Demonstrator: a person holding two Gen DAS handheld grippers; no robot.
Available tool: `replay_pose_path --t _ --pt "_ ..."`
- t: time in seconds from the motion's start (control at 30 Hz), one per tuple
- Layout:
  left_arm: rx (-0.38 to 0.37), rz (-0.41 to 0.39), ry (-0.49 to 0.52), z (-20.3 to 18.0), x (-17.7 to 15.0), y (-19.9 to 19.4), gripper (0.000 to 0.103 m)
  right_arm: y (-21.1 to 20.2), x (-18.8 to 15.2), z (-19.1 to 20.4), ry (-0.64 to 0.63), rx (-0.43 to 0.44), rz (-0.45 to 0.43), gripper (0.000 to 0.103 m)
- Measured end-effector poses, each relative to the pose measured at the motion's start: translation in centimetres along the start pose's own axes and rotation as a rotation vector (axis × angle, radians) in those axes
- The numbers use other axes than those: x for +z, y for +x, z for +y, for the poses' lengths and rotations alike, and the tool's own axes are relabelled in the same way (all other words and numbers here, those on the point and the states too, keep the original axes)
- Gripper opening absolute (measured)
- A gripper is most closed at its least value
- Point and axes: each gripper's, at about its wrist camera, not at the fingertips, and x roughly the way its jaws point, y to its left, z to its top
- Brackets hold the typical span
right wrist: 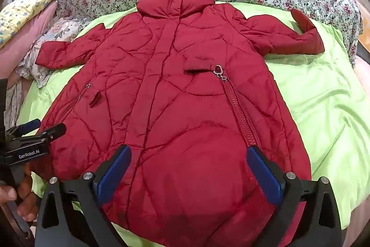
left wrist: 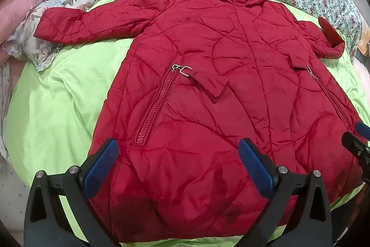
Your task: Fold large clothes
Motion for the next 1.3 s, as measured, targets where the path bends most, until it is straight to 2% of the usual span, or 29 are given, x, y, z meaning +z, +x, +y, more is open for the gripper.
replay_pose_path --t 1.3 --pt "-0.002 -0.001 0.002 -0.29 0.64 -0.20 0.103 -0.59 0.80 0.25 -0.004 -0.004 0.004 0.101"
